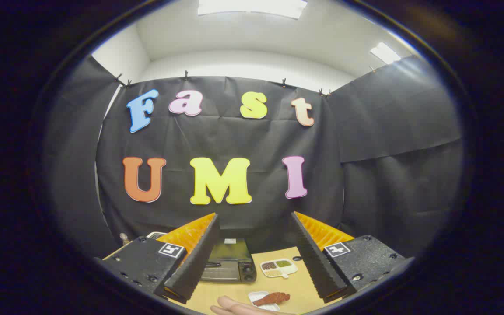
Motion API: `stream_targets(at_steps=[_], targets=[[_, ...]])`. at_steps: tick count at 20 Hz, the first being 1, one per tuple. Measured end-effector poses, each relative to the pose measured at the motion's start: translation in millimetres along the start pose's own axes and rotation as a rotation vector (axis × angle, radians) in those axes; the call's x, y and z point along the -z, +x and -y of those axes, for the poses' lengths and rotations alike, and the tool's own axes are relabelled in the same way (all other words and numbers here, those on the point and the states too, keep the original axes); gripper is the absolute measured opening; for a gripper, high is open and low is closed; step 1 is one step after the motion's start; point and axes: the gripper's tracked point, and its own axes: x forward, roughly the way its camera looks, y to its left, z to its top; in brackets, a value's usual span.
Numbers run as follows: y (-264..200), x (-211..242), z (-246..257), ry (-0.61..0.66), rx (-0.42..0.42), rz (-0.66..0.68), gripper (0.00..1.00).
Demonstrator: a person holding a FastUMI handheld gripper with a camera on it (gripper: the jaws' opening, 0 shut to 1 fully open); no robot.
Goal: Open the toaster oven, put the food inside, and close the toaster oven door.
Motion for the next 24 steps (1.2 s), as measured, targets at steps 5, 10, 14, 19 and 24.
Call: stream_targets(at_steps=[5, 10, 14, 19, 24], targets=[[-2.2, 1.3, 3.7, 0.005, 0.004, -0.002, 1.0], [-0.2, 3.1, 2.8, 0.008, 0.005, -0.008, 1.0], [-0.8, 9.3, -0.2, -0.001, -0.007, -0.017, 1.0], [-1.8, 11.9, -5.6, 0.005, -0.029, -0.03, 1.0], [1.0, 12.0, -6.2, 0.001, -0.018, -0.002, 1.0]])
